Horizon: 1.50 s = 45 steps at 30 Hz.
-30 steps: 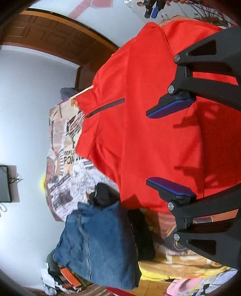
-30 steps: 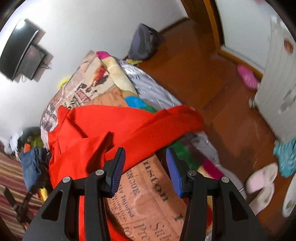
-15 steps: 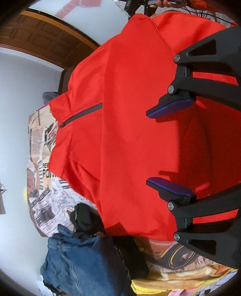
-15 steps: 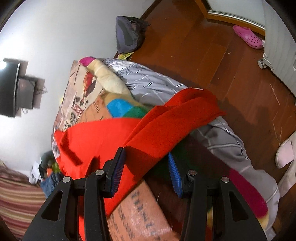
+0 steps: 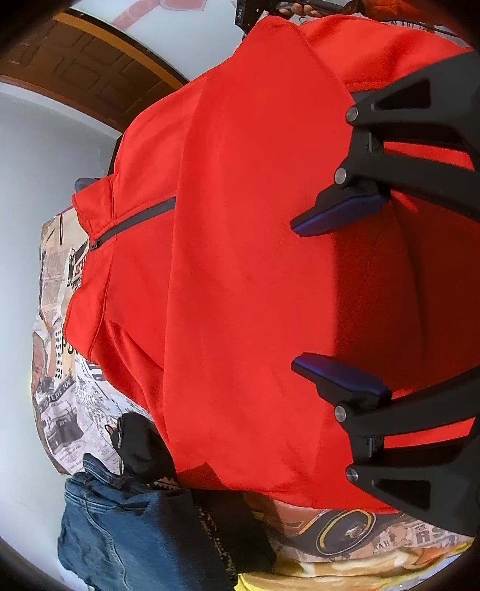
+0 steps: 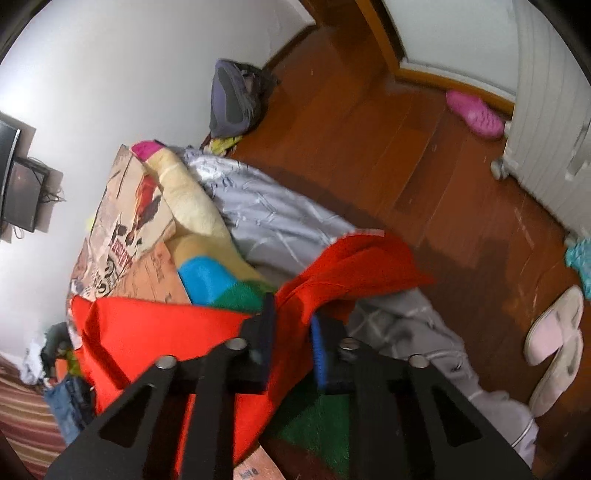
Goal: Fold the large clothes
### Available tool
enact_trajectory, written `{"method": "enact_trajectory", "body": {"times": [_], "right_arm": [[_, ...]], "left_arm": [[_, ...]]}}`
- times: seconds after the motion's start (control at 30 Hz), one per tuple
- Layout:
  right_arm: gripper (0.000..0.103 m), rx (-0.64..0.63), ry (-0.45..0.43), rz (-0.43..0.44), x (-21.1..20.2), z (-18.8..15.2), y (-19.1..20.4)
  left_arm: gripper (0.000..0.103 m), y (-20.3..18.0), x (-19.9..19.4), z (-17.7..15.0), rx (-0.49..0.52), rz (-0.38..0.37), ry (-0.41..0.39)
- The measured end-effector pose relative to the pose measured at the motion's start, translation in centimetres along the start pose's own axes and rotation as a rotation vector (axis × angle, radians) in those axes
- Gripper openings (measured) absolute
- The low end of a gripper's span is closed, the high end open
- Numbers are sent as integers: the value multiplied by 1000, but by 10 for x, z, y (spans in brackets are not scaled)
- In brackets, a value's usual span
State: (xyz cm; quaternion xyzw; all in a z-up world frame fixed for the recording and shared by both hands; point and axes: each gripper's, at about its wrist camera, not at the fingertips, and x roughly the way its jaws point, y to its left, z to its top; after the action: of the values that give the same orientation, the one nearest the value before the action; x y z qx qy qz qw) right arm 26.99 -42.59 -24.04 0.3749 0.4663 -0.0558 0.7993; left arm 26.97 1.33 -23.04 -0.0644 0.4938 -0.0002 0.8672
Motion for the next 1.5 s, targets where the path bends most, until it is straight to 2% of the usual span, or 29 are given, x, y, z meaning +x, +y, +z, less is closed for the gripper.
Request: {"method": "enact_trajectory", "body": {"times": [0.07,0.27,0.43,0.57,0.67,0.8,0.93,1.17,1.3,1.5], "right_arm": [[9,-33,-46,-1,-11,3,9],[8,-244,-210,21,-68,1,60],[8,-419,-302,129,-117,-15,112],[8,-550,-307,224,-132,-37,147],[8,-673,-271,293,-134,-66,174],[8,-778,-156,340,-113,-104,194],[8,-824,-19,325,-79,-133,197],[8,-811,192,223,-29,-165,182],[8,-868,215,154,-34,-175,175],[11,-855,170,177,-63,-161,176]], "left_arm": [[67,0,-1,-1,5,8,0],[67,-4,-12,-5,49,37,-15],[67,-3,-28,-4,51,26,-49],[67,-1,-44,-2,42,14,-83],[67,1,-56,-2,40,11,-109],[67,5,-65,-3,37,10,-126],[67,7,-70,-7,36,9,-129],[67,6,-71,-17,53,11,-119],[67,5,-72,-21,62,13,-118],[67,6,-73,-21,46,10,-123]]}}
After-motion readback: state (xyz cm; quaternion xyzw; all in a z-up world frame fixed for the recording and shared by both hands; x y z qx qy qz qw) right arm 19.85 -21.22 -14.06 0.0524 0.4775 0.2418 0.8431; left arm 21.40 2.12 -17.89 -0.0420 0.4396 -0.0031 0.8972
